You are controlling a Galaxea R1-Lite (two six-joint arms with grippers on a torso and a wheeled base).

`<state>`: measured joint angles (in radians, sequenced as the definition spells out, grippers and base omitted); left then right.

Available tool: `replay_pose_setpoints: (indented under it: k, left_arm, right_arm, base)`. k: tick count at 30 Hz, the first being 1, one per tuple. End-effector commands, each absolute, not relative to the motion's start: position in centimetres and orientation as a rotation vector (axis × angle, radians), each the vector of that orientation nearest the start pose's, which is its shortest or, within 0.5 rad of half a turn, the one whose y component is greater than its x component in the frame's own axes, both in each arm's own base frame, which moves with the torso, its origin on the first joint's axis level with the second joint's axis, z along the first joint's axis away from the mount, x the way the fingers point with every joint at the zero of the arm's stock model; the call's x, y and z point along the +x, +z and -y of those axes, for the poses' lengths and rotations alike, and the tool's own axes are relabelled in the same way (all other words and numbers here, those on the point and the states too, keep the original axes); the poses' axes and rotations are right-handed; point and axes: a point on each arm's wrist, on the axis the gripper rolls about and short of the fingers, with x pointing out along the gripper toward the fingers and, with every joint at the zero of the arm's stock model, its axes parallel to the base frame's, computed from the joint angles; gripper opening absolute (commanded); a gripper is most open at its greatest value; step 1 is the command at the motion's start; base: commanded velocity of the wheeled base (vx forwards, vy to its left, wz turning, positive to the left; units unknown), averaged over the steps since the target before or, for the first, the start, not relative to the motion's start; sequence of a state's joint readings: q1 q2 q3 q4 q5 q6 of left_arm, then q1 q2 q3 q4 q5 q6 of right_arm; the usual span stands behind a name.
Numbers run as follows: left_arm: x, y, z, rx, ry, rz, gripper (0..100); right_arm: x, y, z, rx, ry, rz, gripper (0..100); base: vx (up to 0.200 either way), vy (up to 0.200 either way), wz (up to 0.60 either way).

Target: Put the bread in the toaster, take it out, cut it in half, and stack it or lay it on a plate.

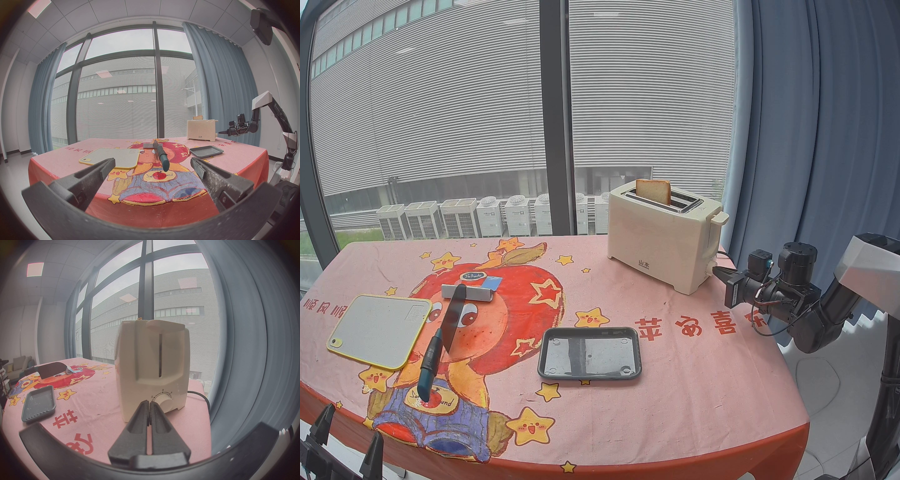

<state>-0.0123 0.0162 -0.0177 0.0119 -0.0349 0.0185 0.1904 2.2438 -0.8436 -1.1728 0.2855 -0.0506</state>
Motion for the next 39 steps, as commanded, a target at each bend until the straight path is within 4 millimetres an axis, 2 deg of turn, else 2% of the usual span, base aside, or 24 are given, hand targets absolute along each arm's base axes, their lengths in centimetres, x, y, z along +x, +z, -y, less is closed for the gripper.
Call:
replay_pose_setpoints:
  k: [1,8,9,29,34,39]
  left_arm:
    - [-2.2,7.5,0.1,0.018,-0.048,-0.020,100]
    - [-2.2,7.5,0.1,0.018,-0.048,-0.020,100]
    - [-2.2,7.5,0.1,0.018,-0.048,-0.020,100]
    - [-2.2,7.5,0.1,0.018,-0.048,-0.020,100]
    - [-2.2,7.6,0.1,0.018,-0.048,-0.018,100]
    - [-2.2,7.5,0.1,0.018,-0.048,-0.020,100]
  right_arm:
    - [37.7,5.7,-8.3,-0.041,0.487,-0.212,0]
    - [37.6,6.2,-8.2,-0.043,0.485,-0.198,0]
    - [37.6,6.2,-8.2,-0.043,0.485,-0.198,100]
    - [37.3,6.7,-8.2,-0.034,0.478,-0.189,100]
    - [37.2,7.5,-8.2,-0.029,0.479,-0.134,100]
    - [36.3,8.5,-8.5,0.023,0.486,-0.130,100]
  base:
    - [0.000,0.000,0.00]
    - [0.000,0.000,0.00]
    - [0.000,0.000,0.00]
    - [0.000,0.000,0.00]
    - [0.000,0.000,0.00]
    - [0.000,0.000,0.00]
